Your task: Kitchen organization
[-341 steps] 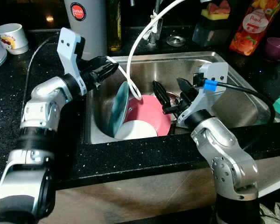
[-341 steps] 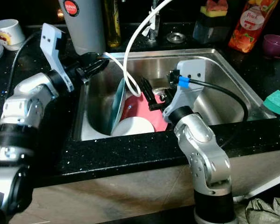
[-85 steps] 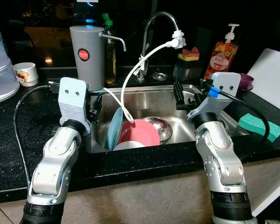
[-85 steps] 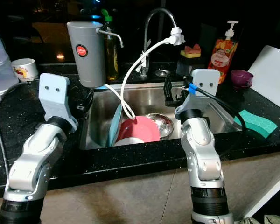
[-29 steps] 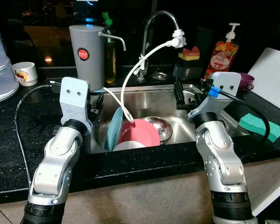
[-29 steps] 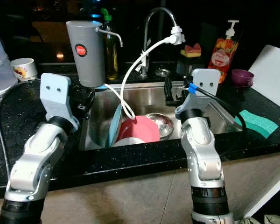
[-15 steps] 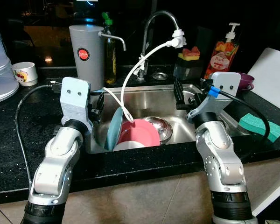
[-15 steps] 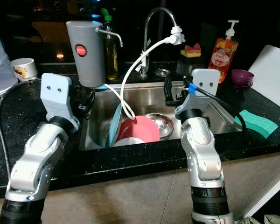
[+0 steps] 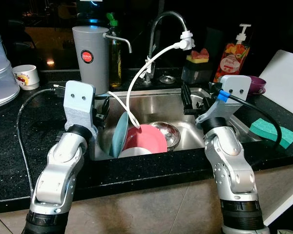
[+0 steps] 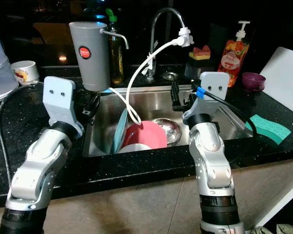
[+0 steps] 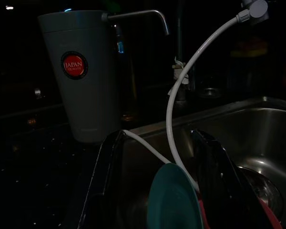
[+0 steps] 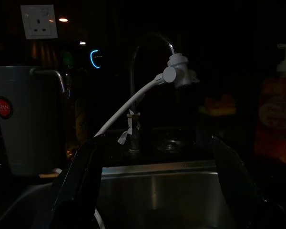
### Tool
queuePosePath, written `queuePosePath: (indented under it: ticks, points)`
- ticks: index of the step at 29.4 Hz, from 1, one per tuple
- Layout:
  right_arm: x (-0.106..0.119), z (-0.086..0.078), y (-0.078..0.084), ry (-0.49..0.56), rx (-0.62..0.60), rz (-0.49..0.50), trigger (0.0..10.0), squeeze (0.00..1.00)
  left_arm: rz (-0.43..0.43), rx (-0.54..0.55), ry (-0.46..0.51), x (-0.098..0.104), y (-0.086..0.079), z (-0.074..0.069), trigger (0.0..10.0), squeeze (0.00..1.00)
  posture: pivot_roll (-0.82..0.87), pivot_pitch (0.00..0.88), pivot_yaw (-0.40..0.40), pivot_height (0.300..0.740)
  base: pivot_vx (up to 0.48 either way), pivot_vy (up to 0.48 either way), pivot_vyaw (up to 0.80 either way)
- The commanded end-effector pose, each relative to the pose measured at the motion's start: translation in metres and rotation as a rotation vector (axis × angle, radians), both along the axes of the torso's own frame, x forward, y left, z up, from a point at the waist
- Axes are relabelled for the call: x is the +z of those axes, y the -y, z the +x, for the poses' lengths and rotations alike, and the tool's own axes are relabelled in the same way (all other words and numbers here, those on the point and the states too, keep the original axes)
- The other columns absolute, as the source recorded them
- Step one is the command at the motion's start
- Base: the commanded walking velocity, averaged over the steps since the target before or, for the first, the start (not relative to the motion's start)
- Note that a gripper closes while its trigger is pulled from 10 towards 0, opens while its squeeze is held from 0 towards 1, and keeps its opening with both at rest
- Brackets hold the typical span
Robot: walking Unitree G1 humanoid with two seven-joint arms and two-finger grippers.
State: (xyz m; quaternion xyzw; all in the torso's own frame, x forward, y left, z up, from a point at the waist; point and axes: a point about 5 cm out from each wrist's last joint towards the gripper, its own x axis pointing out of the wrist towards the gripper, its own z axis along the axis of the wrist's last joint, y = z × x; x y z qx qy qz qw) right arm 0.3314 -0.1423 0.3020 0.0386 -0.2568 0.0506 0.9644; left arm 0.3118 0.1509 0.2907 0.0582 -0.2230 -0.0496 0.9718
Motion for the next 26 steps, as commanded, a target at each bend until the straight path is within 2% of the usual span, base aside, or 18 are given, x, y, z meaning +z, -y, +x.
queuePosePath:
  ticks: [1, 26]
  points:
    - [0.0010, -0.0008, -0.0005, 0.004, 0.004, -0.001, 10.0, 0.00, 0.009, -0.003, 0.007, -0.0009, 0.0024, -0.0002, 10.0, 0.00, 0.11, 0.083, -0.057, 0.740, 0.000, 0.000, 0.00]
    - [0.0004, 0.0009, 0.0009, 0.001, -0.001, 0.003, 10.0, 0.00, 0.007, -0.004, 0.015, -0.0003, 0.0049, -0.0004, 10.0, 0.00, 0.12, 0.082, -0.064, 0.740, 0.000, 0.000, 0.00]
